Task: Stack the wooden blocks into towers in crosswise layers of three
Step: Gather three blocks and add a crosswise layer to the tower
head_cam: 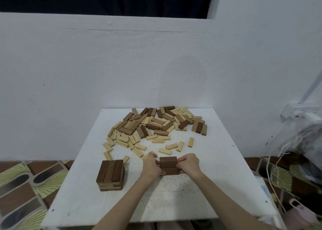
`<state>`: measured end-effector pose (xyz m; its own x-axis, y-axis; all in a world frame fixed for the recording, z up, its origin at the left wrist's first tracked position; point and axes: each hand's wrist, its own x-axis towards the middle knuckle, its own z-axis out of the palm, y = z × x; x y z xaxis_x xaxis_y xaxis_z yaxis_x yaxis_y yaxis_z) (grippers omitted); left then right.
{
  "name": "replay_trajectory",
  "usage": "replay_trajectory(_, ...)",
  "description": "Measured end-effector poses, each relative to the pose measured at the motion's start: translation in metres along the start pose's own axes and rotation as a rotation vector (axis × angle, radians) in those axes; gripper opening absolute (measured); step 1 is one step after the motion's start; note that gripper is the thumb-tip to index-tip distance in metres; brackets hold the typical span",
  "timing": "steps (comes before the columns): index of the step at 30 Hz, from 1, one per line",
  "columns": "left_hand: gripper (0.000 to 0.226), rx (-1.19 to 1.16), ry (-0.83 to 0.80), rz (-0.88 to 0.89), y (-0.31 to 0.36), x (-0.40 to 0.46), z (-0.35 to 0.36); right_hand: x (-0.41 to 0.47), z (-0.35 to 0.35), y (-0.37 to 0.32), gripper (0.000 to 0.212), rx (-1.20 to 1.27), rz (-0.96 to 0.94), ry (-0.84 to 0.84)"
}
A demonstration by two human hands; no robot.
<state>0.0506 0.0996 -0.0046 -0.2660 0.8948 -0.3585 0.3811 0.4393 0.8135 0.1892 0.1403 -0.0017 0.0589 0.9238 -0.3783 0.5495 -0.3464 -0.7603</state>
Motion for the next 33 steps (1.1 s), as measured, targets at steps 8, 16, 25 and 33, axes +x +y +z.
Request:
replay_trajectory(8, 0.063, -0.012, 0.02, 0.005, -0.001, -0.001, 0.001, 0.0, -0.001, 0.001, 0.017, 0.037, 0.028, 0.001)
replay_trajectory(16, 0.062, -0.006, 0.04, 0.033, 0.0, -0.003, 0.0, 0.0, -0.003, -0.001, 0.02, 0.102, 0.047, 0.001)
replay_trajectory(25, 0.062, 0.034, 0.039, 0.088, 0.01, -0.007, -0.012, -0.001, -0.007, -0.011, 0.018, 0.17, 0.045, 0.001)
replay_trajectory(33, 0.066, 0.079, 0.061, 0.122, 0.027, -0.012, -0.036, -0.013, -0.012, -0.038, 0.024, 0.196, -0.023, -0.022)
